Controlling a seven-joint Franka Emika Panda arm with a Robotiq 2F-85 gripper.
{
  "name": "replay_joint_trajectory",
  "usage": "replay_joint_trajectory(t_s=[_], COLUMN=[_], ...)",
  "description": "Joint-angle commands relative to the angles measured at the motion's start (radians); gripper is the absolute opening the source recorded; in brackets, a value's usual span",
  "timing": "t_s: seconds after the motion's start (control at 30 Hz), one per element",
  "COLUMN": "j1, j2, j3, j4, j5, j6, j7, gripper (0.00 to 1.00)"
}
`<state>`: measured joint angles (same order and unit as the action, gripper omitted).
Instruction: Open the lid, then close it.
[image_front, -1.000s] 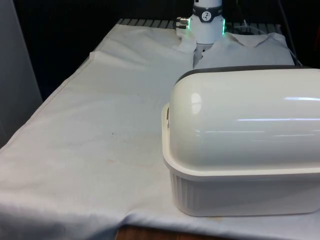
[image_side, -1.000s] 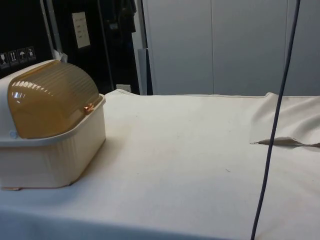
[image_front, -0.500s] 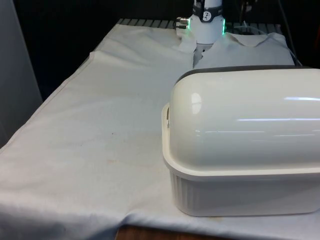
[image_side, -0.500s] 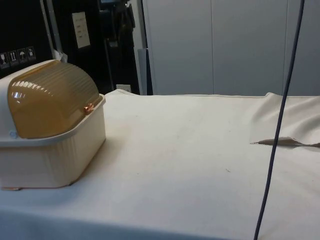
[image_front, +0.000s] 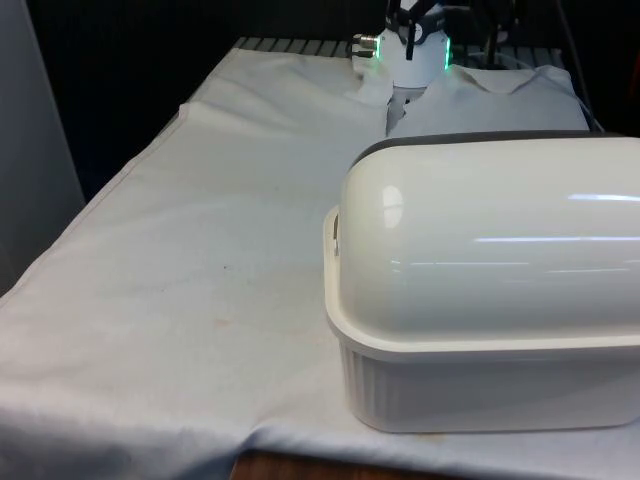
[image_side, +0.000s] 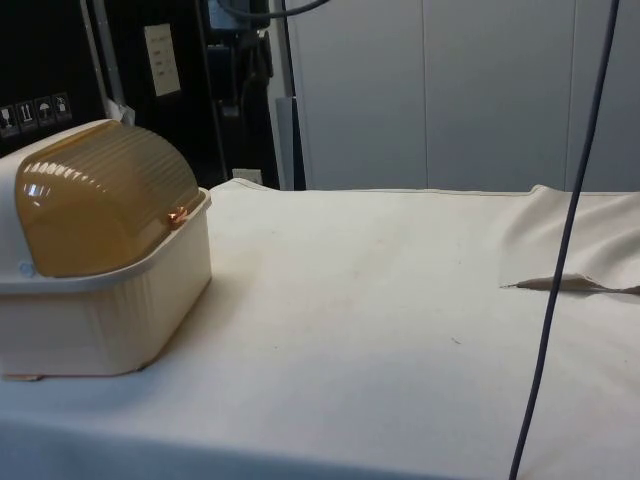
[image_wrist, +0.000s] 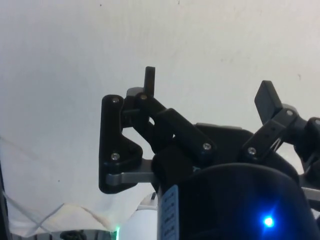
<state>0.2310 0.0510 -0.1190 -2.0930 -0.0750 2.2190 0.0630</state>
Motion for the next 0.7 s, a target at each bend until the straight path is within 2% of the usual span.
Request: replay_joint_trajectory(t_s=[0.0, 0.23, 0.27, 0.33, 0.5, 0.53, 0.57, 0.67], j1=[0.003, 0.002, 0.001, 0.001, 0.0, 0.0, -0.002, -0.002], j2=[-0.008, -0.017, -0.009, -0.02, -0.015, -0.013, -0.01, 0.0], j3=[0.001, 0.008, 0.008, 0.008, 0.005, 0.005, 0.003, 0.0], j4=[-0.01, -0.058, -0.045, -0.076, -0.096, -0.094, -0.105, -0.118], j5=[-0.01, -0.016, -0.007, -0.019, -0.017, -0.012, -0.015, -0.013], j6=[0.02, 0.105, 0.081, 0.139, 0.196, 0.185, 0.216, 0.246], j7=[0.01, 0.006, 0.0, 0.0, -0.02, -0.023, -0.03, -0.04], gripper=[1.0, 1.0, 1.0, 1.0, 1.0, 1.0, 1.0, 1.0])
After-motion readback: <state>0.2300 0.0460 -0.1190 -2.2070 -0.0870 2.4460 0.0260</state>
